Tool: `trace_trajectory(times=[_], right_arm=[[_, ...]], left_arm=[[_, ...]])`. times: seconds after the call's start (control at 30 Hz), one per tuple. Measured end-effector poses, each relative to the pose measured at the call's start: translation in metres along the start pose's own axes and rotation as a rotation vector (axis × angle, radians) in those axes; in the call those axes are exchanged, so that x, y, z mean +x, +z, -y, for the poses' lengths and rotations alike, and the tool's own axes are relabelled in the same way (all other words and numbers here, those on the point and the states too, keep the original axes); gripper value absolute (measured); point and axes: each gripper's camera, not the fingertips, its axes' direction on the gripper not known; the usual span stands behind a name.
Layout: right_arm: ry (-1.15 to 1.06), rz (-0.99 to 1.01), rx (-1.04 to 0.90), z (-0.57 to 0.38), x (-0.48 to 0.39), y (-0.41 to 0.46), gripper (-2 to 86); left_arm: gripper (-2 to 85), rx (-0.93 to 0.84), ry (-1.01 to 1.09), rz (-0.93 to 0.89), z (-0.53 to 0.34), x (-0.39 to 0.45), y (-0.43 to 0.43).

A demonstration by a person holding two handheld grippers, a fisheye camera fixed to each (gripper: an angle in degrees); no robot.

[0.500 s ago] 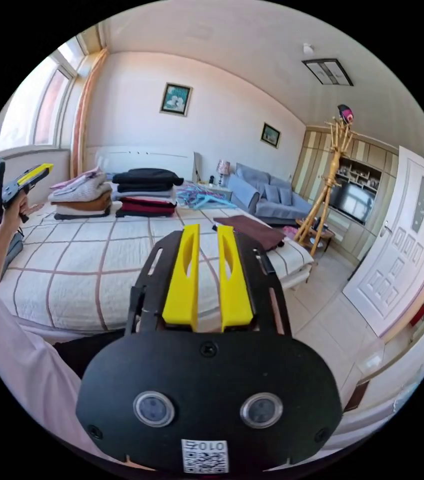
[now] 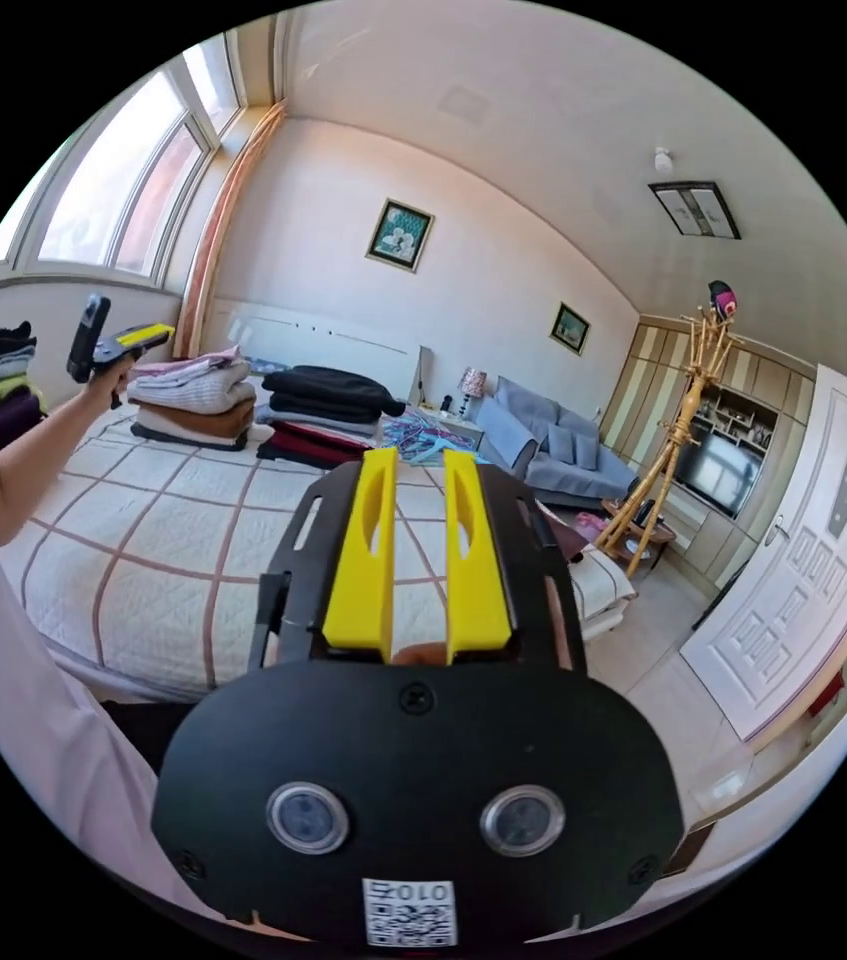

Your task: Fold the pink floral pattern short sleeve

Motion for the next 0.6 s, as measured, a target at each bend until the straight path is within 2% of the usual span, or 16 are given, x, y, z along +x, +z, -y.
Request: trace_trajectory(times=[0.13,0.27,0.33,0.43,0.53,0.6], right_arm=[[0.020,0.040,0.011,-0.017,0.000,0.007,14.6],[0.034,0.158,-0.016,-0.030,0.010,0.005,17.1],[0.033,0.234,-0.004,-0.041,0.016,-0.002,17.6],[0.021,0.256,0.012,-0.055,0.018,-0.010,17.0],[0.050,0.225,0.031,-0.070,0.025,-0.013,15.7],[0.079,0.217,0.038,-0.079,0.032,-0.012,15.2]], left_arm=[[6.5,-0.096,0.134,0.072,0.029,0.020,0.086],[7.6,-0.211,0.399,0.107,0.051,0.046,0.172],[7.3,-0.267,0.471,0.079,0.056,0.048,0.201],[5.6,-0.401,0.565,-0.060,0.063,0.049,0.238],[3.0,-0.373,0.434,-0.056,0.084,0.023,0.243],[1.6,-0.366,0.181,-0.175,0.110,-0.024,0.244]])
